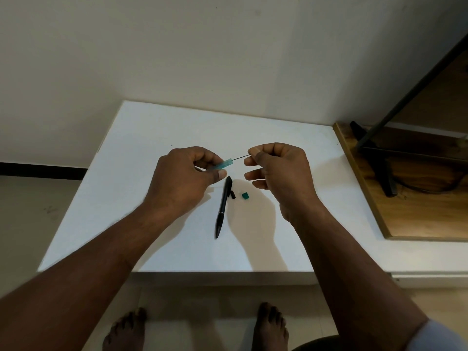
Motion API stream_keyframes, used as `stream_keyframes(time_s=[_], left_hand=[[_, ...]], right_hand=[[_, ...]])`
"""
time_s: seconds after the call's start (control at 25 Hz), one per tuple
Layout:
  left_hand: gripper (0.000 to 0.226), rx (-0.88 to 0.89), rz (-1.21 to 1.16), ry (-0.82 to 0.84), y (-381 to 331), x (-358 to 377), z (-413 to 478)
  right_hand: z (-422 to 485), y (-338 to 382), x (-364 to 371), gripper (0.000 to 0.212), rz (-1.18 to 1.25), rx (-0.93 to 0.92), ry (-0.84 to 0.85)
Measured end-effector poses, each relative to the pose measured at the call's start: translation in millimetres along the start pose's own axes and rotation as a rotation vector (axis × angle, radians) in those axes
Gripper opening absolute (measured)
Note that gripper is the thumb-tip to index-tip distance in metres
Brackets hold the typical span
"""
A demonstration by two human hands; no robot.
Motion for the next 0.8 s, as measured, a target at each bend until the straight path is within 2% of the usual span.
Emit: stream_keyframes(time_s=[0.32,0.6,0.8], left_hand=[[0.011,0.002,-0.042,0.012,-1.9,-0.2,-1.0],[0.012,0.013,-0.06,0.008,-3.7,0.1,-1.2],[0.013,0.013,-0.069,0.011,-3.8,-0.4,-1.4]], right_hand=[[-1.7,0.2,0.5,0.011,0.01,-0.022,0.002],[-0.1,0.8,1.0,0.011,0.132,-0.017,-0.002],[0.2,1.5,0.2,0.01,0.148,-0.076,-0.029]])
Point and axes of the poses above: each hand's wrist, its own z-axis towards the middle knuckle, its own x-axis out of the palm, y = z × x, the point moved 2 cm from there along z, towards the middle knuckle, and after that the axes turned 13 degrees about z, right-handed, at the moved point
